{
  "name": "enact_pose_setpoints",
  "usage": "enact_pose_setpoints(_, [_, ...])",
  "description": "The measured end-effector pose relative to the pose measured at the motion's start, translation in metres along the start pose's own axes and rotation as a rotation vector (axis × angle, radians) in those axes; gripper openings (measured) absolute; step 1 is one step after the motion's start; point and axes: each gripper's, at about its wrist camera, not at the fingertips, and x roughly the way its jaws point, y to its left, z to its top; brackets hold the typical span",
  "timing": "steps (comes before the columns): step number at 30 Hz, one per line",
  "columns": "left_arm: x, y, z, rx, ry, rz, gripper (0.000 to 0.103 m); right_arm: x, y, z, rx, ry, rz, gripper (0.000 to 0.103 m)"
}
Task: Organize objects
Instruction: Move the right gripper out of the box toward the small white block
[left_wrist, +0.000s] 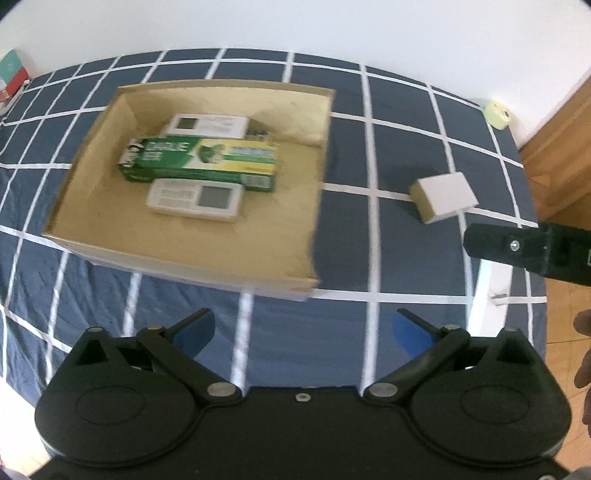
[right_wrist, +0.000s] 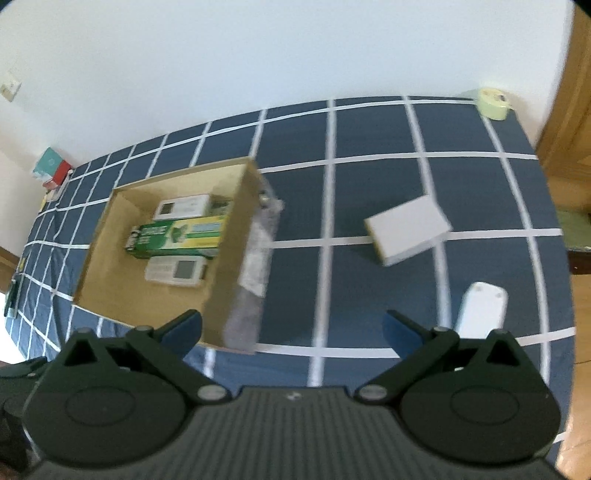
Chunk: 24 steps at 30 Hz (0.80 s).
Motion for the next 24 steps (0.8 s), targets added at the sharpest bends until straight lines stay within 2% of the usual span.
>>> enact_pose_setpoints(12, [0.022,-0.075,0.001,-0.047,-0.004,0.017,0.103,-0.014,-0.092,0.013,-0.016,0.017,-0.011,0.103])
enact_pose_setpoints(24, [0.051,-0.106,0.036,-0.121,0.002,0.061,0.103,0.007,-0.135,0.059,-0.103,0.063,0.037,0.103])
